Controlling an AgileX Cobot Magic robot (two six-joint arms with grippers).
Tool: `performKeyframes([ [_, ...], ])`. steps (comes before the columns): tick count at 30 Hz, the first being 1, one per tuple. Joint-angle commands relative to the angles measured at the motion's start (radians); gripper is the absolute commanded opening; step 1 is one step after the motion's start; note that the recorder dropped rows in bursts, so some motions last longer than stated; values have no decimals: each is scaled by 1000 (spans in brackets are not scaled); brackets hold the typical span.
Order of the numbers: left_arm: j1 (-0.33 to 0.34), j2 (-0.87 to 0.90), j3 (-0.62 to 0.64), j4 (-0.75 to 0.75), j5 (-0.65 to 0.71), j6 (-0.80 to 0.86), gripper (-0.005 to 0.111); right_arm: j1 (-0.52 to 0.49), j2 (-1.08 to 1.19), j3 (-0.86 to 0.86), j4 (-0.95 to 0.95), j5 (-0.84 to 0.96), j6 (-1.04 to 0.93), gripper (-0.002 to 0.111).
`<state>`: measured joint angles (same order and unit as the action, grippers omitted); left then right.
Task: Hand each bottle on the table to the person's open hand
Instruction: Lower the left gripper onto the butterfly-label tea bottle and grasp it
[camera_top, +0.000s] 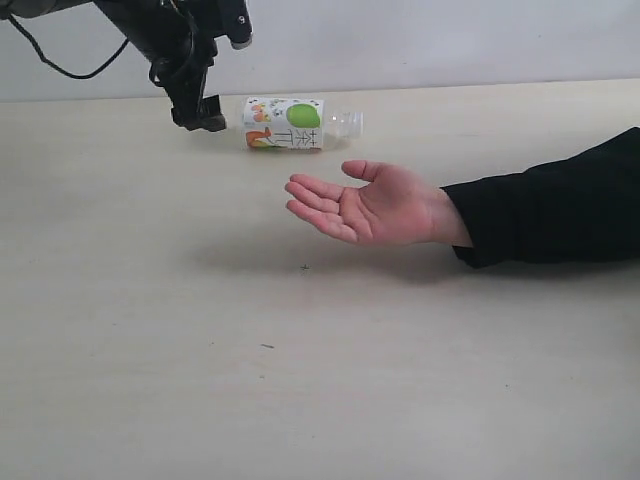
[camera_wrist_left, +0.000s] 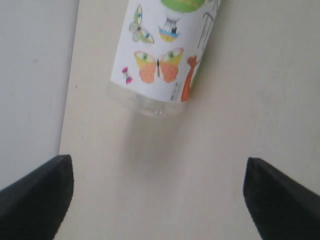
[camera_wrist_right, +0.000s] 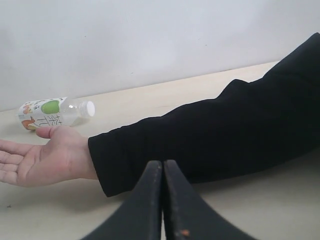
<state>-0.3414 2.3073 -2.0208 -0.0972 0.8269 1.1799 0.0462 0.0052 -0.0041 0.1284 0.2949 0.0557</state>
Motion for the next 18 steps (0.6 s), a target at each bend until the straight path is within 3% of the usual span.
performKeyframes([
  [1,-10,40,-72,-176,15,188,87,0,-5,4,-4,-8,-2,0],
  [18,-16,228,-302,-178,0,179,87,0,-5,4,-4,-8,-2,0],
])
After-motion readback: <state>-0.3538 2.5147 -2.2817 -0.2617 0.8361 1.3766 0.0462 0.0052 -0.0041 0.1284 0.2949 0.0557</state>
